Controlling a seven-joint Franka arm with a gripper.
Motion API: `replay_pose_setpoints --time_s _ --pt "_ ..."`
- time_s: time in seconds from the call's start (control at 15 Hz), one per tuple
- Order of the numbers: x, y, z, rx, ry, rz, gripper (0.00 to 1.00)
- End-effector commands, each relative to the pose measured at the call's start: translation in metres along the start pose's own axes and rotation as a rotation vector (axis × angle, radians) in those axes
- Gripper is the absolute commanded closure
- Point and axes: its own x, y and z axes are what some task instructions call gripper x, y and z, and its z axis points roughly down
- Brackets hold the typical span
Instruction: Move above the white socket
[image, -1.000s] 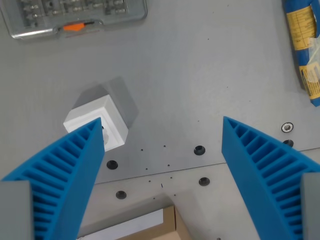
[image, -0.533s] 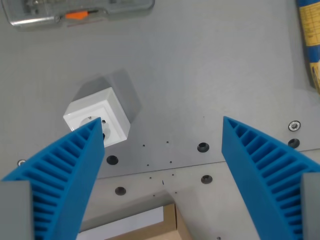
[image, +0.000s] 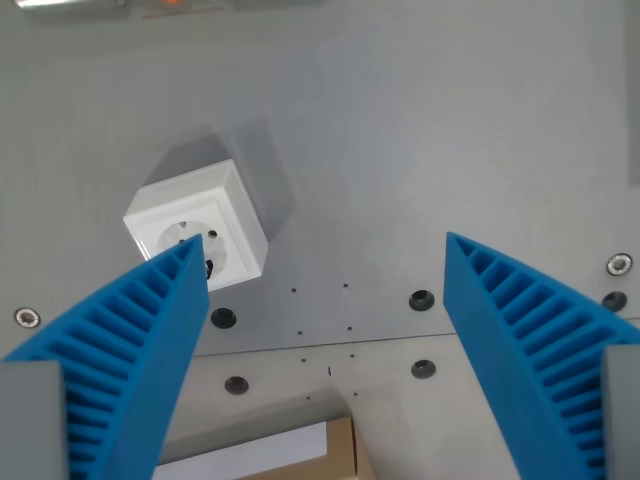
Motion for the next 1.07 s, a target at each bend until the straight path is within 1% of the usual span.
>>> replay_pose_setpoints --time_s 0.07,0.33,1.07 --pt "-0.011 -0.006 0.011 -0.003 0.115 -0.124 0.00" --pt "-0.020 -0.017 0.030 -0.006 0.116 -0.168 0.00" --pt "-0.039 -0.047 0.081 -0.014 0.092 -0.272 0.00"
